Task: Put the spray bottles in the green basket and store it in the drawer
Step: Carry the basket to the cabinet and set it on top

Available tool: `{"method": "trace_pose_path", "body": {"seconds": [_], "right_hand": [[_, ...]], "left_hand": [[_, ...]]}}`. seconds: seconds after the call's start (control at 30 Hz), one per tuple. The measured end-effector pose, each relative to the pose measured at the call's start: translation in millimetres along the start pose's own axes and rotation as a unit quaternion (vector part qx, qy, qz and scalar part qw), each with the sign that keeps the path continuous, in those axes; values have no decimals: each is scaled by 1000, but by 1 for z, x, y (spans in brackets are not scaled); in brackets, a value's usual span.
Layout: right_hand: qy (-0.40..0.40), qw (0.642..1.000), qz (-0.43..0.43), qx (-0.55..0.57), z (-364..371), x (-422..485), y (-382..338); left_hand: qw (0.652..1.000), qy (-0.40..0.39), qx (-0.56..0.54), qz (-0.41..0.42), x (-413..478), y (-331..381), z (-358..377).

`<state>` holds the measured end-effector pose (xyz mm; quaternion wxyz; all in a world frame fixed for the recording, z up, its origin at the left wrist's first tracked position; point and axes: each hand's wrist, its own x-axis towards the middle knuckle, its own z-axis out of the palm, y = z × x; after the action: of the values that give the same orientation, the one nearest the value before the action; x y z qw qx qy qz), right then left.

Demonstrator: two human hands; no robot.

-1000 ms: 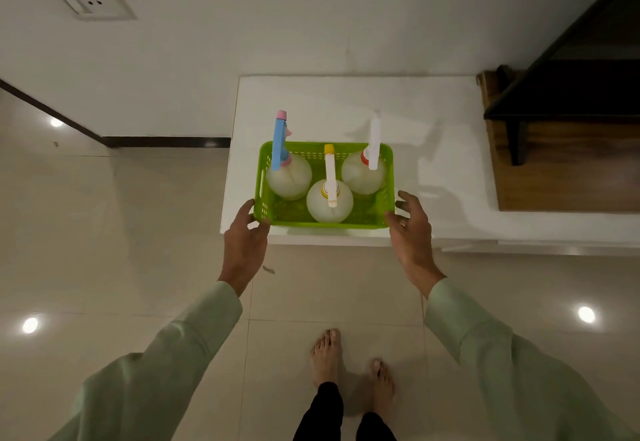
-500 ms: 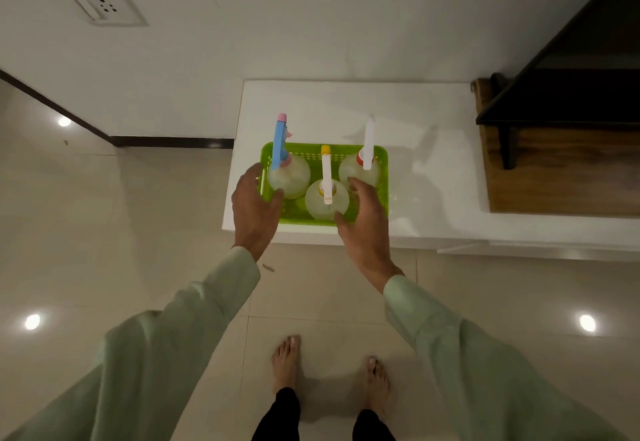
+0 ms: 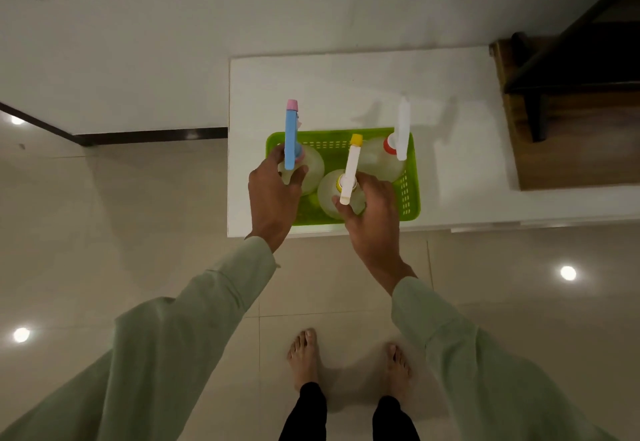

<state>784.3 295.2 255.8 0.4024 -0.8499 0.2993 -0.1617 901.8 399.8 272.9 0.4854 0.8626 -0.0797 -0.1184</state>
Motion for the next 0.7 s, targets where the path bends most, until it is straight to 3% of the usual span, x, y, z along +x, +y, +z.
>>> {"method": "trace_pose_path", "body": {"seconds": [0.5,0.7], "right_hand": [[-34,999,15,13,-15,5,-4],[72,994,71,41,-38,10,17]], "left_hand": [[1000,-8,21,11,3,-1,-2],[1000,2,13,6,2,0,0]]}}
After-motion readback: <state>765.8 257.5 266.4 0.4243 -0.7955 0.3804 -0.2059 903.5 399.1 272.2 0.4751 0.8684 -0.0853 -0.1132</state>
